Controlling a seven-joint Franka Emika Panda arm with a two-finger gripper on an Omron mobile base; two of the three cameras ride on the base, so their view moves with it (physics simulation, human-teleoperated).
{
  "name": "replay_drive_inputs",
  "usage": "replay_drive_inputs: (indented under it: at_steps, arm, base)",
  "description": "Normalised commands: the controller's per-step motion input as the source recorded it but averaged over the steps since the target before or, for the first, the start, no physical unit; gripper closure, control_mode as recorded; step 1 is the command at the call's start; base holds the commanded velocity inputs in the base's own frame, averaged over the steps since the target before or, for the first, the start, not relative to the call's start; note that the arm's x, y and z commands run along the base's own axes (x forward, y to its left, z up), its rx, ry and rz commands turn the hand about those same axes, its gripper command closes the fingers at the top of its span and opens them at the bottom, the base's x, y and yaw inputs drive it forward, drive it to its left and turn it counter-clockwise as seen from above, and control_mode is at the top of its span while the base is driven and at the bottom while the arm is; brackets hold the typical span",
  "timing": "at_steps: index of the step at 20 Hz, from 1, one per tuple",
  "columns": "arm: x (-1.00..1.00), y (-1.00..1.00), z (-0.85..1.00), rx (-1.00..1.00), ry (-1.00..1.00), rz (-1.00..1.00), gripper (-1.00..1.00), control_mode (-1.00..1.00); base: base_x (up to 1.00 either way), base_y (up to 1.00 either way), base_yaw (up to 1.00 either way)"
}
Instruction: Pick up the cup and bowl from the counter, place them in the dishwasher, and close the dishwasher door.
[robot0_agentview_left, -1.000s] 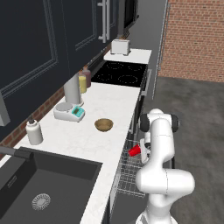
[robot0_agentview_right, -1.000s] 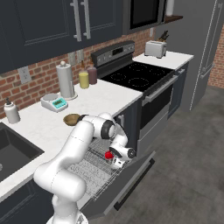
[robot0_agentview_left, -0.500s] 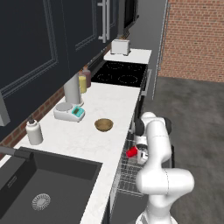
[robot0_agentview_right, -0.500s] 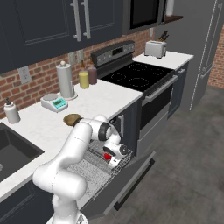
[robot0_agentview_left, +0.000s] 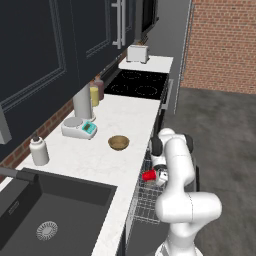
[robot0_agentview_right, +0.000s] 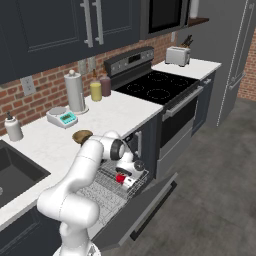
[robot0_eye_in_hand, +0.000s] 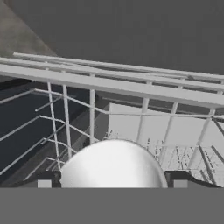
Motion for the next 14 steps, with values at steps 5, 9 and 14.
replay_drive_inputs:
  at_steps: [5, 9, 14]
  arm:
    - [-0.5, -0.39, 0.66, 0.04, 0.0, -0.03, -1.0, -1.0]
    - [-0.58, -0.41, 1.0, 0.16, 0.0, 0.0, -1.0, -1.0]
    - [-0.47, -0.25, 1.0, 0.18, 0.0, 0.02, -1.0, -1.0]
  base:
    - [0.0, 0.0, 0.0]
    - [0.0, 0.0, 0.0]
    - [0.0, 0.0, 0.0]
